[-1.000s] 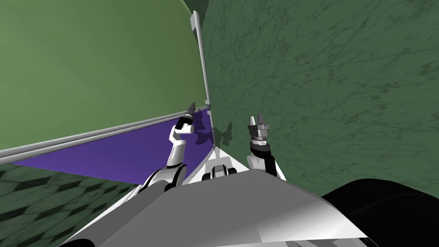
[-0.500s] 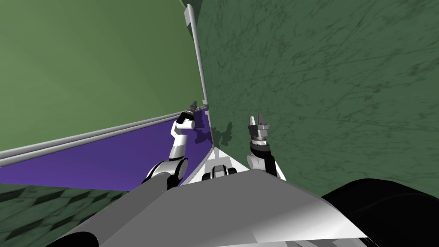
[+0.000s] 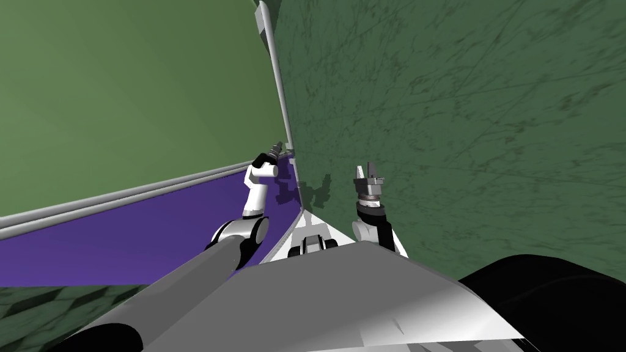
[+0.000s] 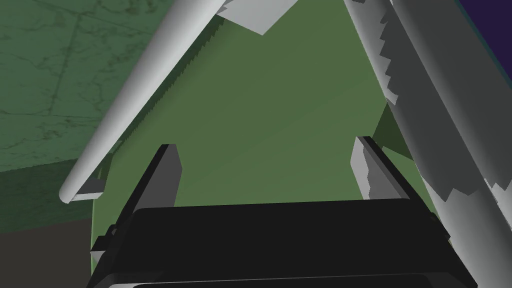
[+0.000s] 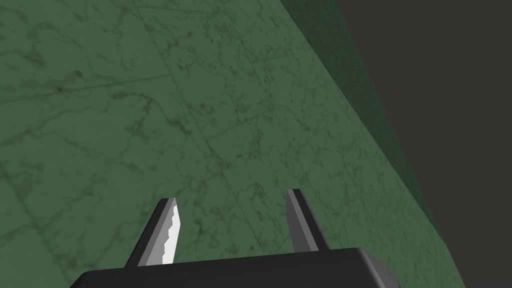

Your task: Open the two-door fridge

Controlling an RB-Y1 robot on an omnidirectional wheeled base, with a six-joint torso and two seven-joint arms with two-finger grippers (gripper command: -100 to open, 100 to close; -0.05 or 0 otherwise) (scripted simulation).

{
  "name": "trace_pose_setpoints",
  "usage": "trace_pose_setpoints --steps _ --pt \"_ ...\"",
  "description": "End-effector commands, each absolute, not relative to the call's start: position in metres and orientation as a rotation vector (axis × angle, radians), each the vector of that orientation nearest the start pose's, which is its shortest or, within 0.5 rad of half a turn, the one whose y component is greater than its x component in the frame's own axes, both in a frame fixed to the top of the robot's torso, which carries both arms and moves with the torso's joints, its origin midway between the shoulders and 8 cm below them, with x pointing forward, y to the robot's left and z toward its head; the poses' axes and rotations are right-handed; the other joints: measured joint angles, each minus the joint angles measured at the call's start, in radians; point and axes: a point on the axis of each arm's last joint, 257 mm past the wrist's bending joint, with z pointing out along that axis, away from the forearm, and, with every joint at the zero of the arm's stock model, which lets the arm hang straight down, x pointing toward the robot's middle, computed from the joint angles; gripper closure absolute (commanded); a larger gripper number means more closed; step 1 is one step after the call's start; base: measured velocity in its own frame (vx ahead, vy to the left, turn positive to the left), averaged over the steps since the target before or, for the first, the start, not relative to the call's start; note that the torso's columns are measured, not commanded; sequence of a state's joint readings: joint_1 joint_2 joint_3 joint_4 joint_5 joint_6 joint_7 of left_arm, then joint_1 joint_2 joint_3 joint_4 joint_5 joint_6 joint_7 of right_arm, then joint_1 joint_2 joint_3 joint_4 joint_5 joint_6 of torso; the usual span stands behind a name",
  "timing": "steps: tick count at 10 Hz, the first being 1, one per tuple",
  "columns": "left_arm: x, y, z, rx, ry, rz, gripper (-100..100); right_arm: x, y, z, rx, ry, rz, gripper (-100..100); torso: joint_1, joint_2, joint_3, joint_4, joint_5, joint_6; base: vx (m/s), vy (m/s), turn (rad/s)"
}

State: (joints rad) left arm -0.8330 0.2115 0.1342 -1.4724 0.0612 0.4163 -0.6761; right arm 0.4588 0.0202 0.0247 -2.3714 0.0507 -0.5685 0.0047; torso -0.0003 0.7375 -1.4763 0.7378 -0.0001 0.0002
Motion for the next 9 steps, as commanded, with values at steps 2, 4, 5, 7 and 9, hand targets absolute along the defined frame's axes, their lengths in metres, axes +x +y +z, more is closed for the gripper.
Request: trace_pose_setpoints --steps 2,4,5,7,9 --pt "0.701 0.196 0.144 -0.441 1.304 -0.679 -100 0.313 -0.256 0.088 0.483 0.486 1.343 0 0.000 0.000 0.000 0.000 0.000 0.000 0.023 -0.011 -0.095" --pt "0.706 0.193 0.156 -0.433 1.320 -0.663 -100 0.313 -0.256 0.088 0.483 0.486 1.343 0 0.000 0.001 0.000 0.000 0.000 -0.001 0.020 -0.013 -0.053" --pt "0.711 0.194 0.158 -0.433 1.344 -0.641 -100 0.313 -0.256 0.088 0.483 0.486 1.343 0 0.000 0.001 0.001 0.000 0.000 0.000 0.024 -0.014 -0.096" --pt "0.714 0.190 0.174 -0.422 1.351 -0.629 -100 0.313 -0.256 0.088 0.483 0.486 1.343 0 0.001 0.001 0.001 0.000 0.000 0.000 0.017 -0.007 -0.037" --pt "0.719 0.192 0.186 -0.415 1.377 -0.598 -100 0.313 -0.256 0.088 0.483 0.486 1.343 0 0.000 0.001 0.000 0.000 0.000 0.000 0.020 -0.009 -0.086"
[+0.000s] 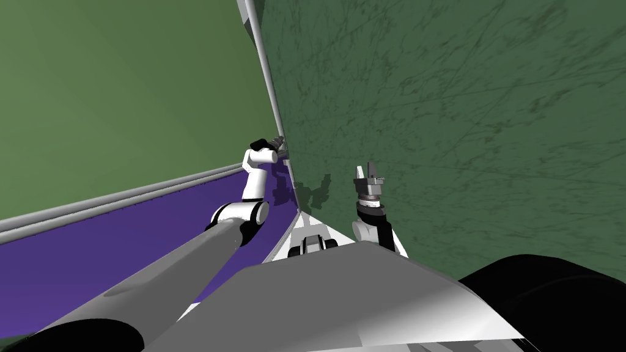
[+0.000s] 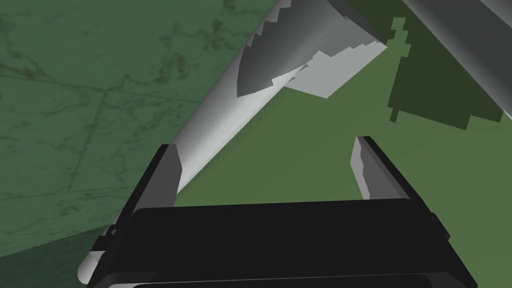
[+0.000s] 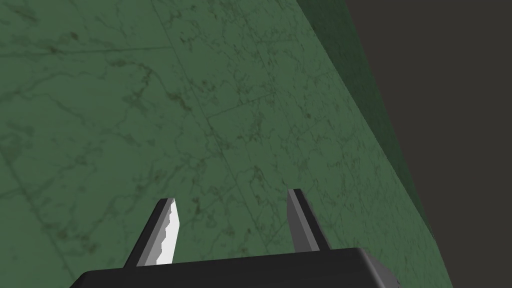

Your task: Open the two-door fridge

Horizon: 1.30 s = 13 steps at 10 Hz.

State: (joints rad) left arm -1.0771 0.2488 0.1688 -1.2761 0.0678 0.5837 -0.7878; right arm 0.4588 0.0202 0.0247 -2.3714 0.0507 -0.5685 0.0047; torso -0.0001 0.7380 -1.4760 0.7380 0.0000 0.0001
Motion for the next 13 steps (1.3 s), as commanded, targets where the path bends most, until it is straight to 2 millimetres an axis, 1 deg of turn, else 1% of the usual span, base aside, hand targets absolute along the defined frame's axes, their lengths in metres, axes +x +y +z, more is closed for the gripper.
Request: trace_pose_setpoints --steps 1,3,5,6,7,8,13 --pt "0.720 0.193 0.191 -0.413 1.386 -0.585 -100 0.313 -0.256 0.088 0.483 0.486 1.343 0 0.000 0.000 0.000 0.000 0.000 0.000 0.018 -0.010 -0.059" --pt "0.722 0.197 0.202 -0.408 1.400 -0.560 -100 0.313 -0.256 0.088 0.483 0.486 1.343 0 0.000 0.000 0.000 0.000 0.000 0.000 0.016 -0.010 -0.050" --pt "0.722 0.195 0.200 -0.409 1.396 -0.567 -100 0.313 -0.256 0.088 0.483 0.486 1.343 0 0.001 0.000 0.000 0.000 0.000 0.000 0.004 -0.002 -0.005" --pt "0.722 0.195 0.200 -0.409 1.396 -0.567 100 0.313 -0.256 0.088 0.483 0.486 1.343 0 0.001 0.001 0.000 0.000 0.000 0.000 0.000 0.000 0.000" --pt "0.718 0.164 0.200 -0.373 1.411 -0.611 100 0.313 -0.256 0.088 0.483 0.486 1.343 0 0.000 0.000 0.000 0.000 0.000 0.000 -0.201 0.023 -0.182" --pt "0.718 0.164 0.200 -0.373 1.411 -0.611 100 0.313 -0.256 0.088 0.483 0.486 1.343 0 0.000 0.010 0.006 0.002 0.000 0.001 -0.230 0.049 -0.094" --pt "0.701 0.085 0.203 -0.278 1.445 -0.723 100 0.313 -0.256 0.088 0.483 0.486 1.343 0 0.003 -0.001 -0.001 0.000 0.001 -0.001 -0.258 0.065 -0.108"
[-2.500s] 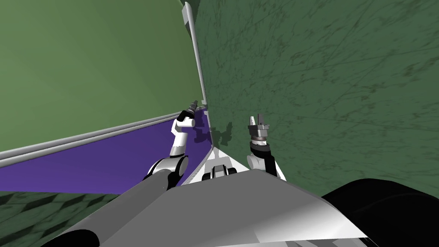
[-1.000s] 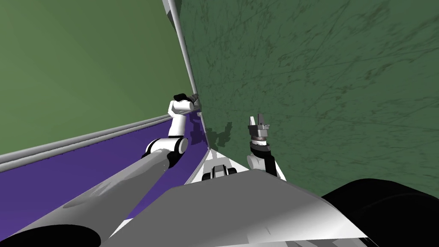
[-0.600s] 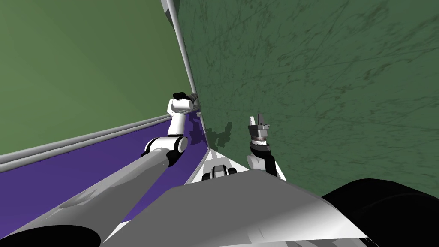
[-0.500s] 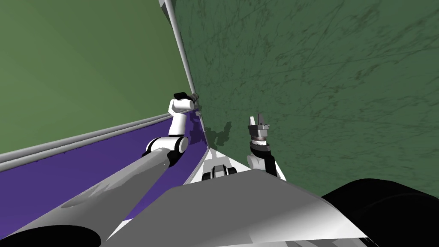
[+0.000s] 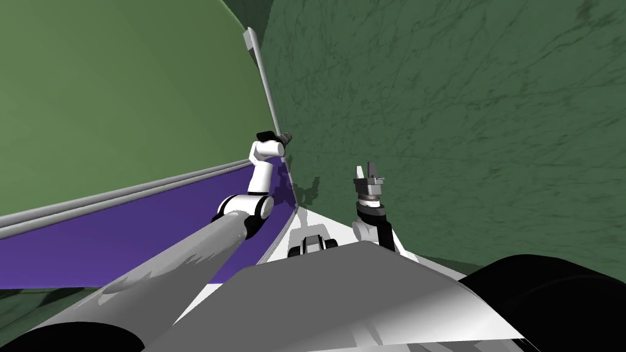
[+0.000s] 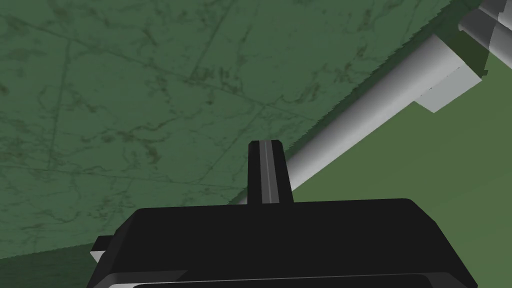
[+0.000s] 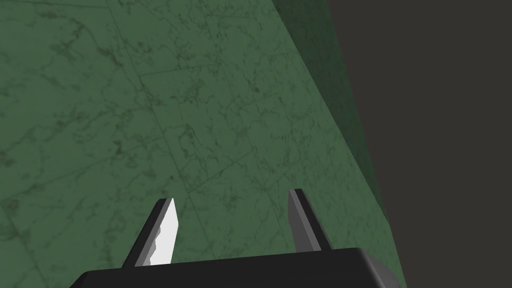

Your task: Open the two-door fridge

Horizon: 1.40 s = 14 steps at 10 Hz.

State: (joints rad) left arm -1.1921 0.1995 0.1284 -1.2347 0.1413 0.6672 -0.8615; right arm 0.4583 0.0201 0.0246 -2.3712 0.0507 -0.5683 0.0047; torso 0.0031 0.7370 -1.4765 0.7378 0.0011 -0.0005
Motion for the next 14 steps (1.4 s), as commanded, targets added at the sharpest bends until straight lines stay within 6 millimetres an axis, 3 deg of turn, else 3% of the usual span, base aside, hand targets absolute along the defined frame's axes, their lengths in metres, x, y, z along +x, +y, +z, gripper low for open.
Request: trace_pose_setpoints --steps 1,3,4,5,14 --pt "0.697 0.069 0.203 -0.258 1.451 -0.745 100 0.313 -0.256 0.088 0.483 0.486 1.343 0 -0.004 -0.002 -0.001 -0.001 -0.001 0.001 -0.244 0.028 -0.109" --pt "0.687 0.039 0.205 -0.217 1.463 -0.790 100 0.313 -0.256 0.088 0.483 0.486 1.343 0 -0.006 0.002 0.001 0.000 -0.002 0.001 -0.297 0.014 -0.122" --pt "0.689 0.050 0.202 -0.231 1.458 -0.777 100 0.313 -0.256 0.088 0.483 0.486 1.343 0 -0.004 0.003 0.002 0.001 -0.001 0.001 -0.136 0.008 -0.031" --pt "0.688 0.052 0.206 -0.228 1.458 -0.776 -100 0.313 -0.256 0.088 0.483 0.486 1.343 0 -0.002 -0.005 -0.003 -0.001 -0.001 0.000 0.055 0.052 0.000" --pt "0.685 0.067 0.233 -0.232 1.448 -0.764 -100 0.313 -0.256 0.088 0.483 0.486 1.342 0 -0.005 0.003 0.001 0.001 -0.002 0.001 0.189 0.115 -0.001"
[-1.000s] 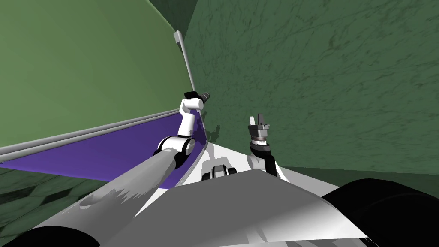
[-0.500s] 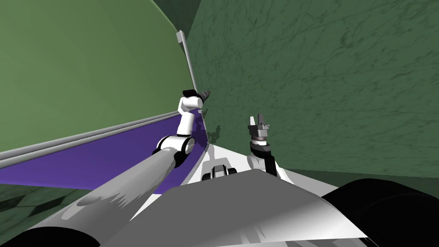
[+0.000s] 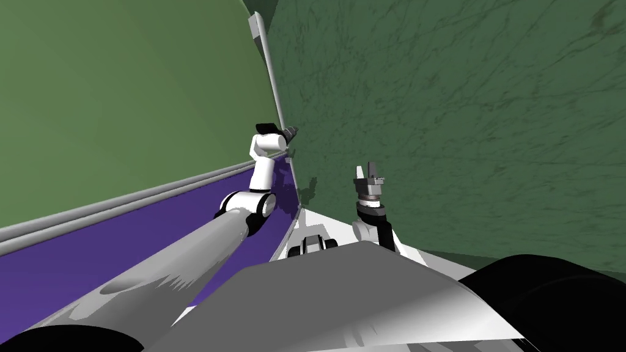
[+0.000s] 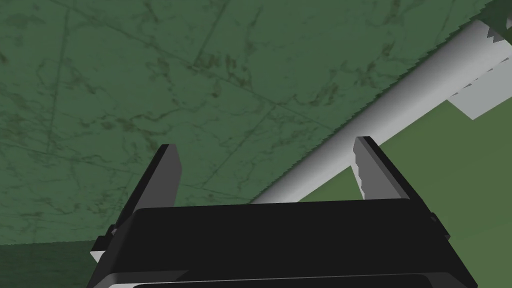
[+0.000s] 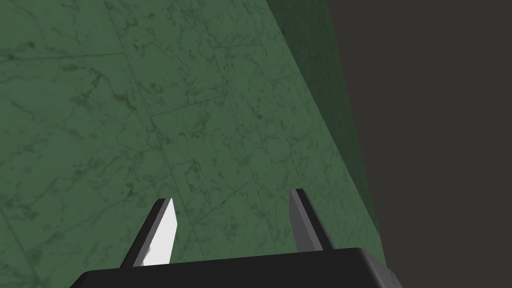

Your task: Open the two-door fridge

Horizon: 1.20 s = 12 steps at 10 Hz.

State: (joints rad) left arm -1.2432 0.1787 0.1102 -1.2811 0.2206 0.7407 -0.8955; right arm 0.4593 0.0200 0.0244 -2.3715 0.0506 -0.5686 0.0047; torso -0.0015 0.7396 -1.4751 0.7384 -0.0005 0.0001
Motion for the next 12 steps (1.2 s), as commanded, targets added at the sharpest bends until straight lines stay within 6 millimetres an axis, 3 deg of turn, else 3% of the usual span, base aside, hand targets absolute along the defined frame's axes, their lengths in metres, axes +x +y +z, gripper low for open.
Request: trace_pose_setpoints --steps 1,5,7,8,9,11,12 --pt "0.684 0.069 0.236 -0.232 1.446 -0.762 -100 0.313 -0.256 0.088 0.483 0.486 1.342 0 0.002 0.000 0.000 0.000 0.000 0.000 0.176 0.130 -0.004" --pt "0.683 0.077 0.248 -0.236 1.442 -0.758 -100 0.313 -0.256 0.088 0.483 0.486 1.342 0 0.003 -0.003 -0.002 -0.001 0.001 0.000 0.192 0.135 -0.002" --pt "0.683 0.076 0.246 -0.236 1.442 -0.758 -100 0.313 -0.256 0.088 0.483 0.486 1.343 0 -0.006 0.006 0.004 0.002 -0.002 0.001 0.004 -0.007 0.008" --pt "0.684 0.076 0.246 -0.236 1.443 -0.758 100 0.313 -0.256 0.088 0.483 0.486 1.343 0 -0.004 0.007 0.005 0.003 -0.002 0.000 0.000 0.000 0.000" --pt "0.674 0.047 0.246 -0.200 1.456 -0.803 100 0.313 -0.256 0.088 0.483 0.486 1.343 0 -0.001 0.004 0.003 0.002 0.000 0.000 -0.148 0.008 -0.177" --pt "0.663 0.019 0.245 -0.162 1.468 -0.848 100 0.313 -0.256 0.088 0.483 0.486 1.343 0 0.004 0.010 0.006 0.003 0.001 0.000 -0.273 0.032 -0.147" --pt "0.651 -0.009 0.245 -0.123 1.479 -0.894 100 0.313 -0.256 0.088 0.483 0.486 1.343 0 0.003 0.005 0.004 0.002 0.001 0.000 -0.250 -0.025 -0.194"
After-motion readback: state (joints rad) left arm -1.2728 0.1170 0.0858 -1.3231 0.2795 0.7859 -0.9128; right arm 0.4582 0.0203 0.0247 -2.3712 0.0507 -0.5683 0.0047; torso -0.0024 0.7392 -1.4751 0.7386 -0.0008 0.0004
